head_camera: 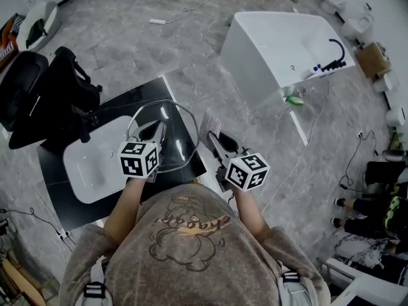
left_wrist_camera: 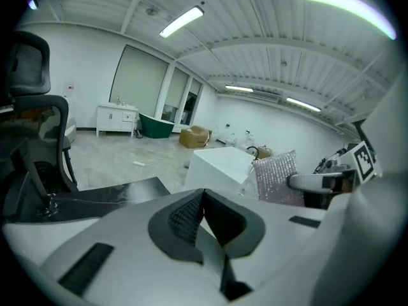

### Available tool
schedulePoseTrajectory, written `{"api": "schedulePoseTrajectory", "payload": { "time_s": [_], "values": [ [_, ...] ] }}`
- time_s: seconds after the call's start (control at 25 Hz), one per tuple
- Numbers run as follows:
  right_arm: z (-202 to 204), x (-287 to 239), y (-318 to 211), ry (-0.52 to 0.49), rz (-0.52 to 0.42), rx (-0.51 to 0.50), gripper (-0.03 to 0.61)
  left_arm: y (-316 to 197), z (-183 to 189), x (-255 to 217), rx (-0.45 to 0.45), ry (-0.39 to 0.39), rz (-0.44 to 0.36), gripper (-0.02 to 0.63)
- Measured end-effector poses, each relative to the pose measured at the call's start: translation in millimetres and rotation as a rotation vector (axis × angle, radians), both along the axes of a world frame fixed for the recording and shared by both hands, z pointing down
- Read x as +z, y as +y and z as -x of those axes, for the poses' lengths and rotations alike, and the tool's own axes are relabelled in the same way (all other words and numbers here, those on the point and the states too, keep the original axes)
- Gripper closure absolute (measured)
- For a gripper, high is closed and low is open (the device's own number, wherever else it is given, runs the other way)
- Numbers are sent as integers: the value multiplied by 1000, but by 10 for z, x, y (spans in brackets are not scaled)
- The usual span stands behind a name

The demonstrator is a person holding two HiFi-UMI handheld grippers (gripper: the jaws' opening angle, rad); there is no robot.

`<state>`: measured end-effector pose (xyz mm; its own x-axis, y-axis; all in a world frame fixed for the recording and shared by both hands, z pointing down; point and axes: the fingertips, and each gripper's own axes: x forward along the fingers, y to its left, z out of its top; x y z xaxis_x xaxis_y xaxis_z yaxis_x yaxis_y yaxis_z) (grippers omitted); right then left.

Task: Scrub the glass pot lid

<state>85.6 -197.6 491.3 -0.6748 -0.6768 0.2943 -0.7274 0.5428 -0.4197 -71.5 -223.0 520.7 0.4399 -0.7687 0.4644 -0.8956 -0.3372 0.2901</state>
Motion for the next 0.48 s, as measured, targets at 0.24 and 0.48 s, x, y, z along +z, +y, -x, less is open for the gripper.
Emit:
{"api": "schedulePoseTrajectory", "payload": {
  "time_s": [0.24, 0.48],
  "values": [
    [22, -80, -72, 125, -52, 56, 494, 170, 151, -410, -46, 30, -95, 595],
    [26, -38, -112, 158, -45, 77, 494, 157, 219, -458, -71, 18, -129, 595]
  ]
}}
